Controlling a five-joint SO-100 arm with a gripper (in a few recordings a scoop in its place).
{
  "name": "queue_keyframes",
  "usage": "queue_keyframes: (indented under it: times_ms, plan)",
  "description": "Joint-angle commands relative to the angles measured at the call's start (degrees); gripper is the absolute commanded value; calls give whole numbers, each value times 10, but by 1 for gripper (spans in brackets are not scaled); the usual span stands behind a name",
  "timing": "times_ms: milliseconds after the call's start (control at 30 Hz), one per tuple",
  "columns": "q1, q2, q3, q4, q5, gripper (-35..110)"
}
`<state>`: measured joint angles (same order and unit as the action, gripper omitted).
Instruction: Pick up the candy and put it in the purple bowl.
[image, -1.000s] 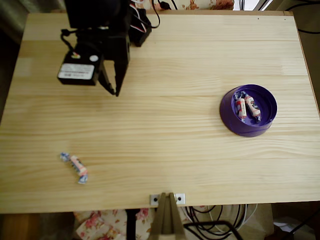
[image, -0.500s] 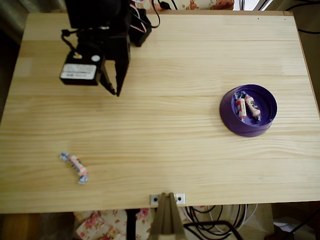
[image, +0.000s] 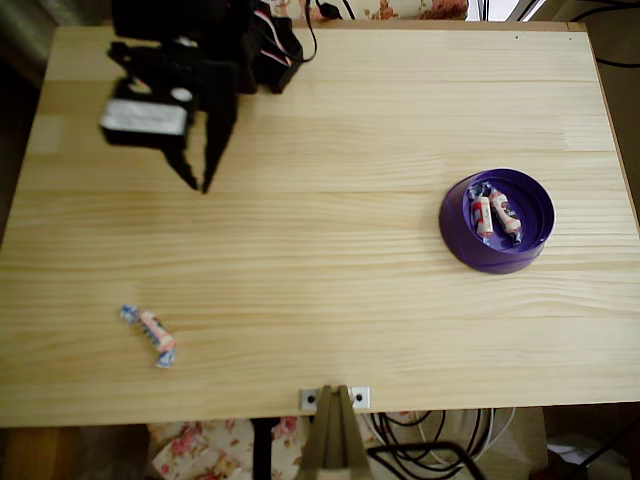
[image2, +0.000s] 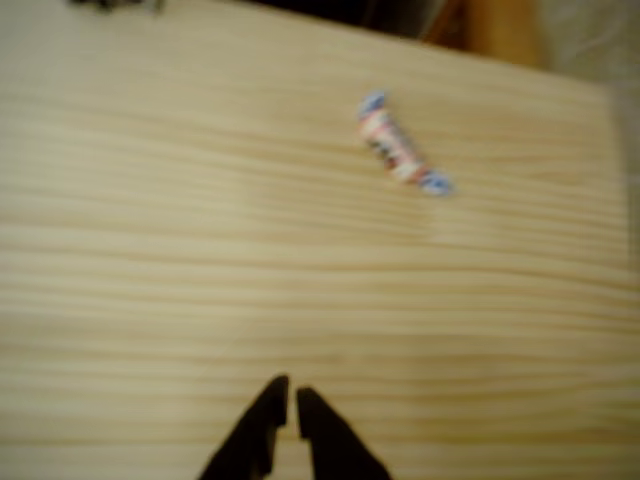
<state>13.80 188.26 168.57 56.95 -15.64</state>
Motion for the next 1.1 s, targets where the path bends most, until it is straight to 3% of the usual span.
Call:
queue_keyframes:
  times_ms: [0,167,333,600,1067]
  plan:
    - [17,8,-80,24,-28,0]
    - [-2,-17,-164,79,-44,0]
    - [-14,-204,-278,80,-65,0]
    - [-46,-342,-374,86,-125,0]
    - [10,-664,-567,58,-299,0]
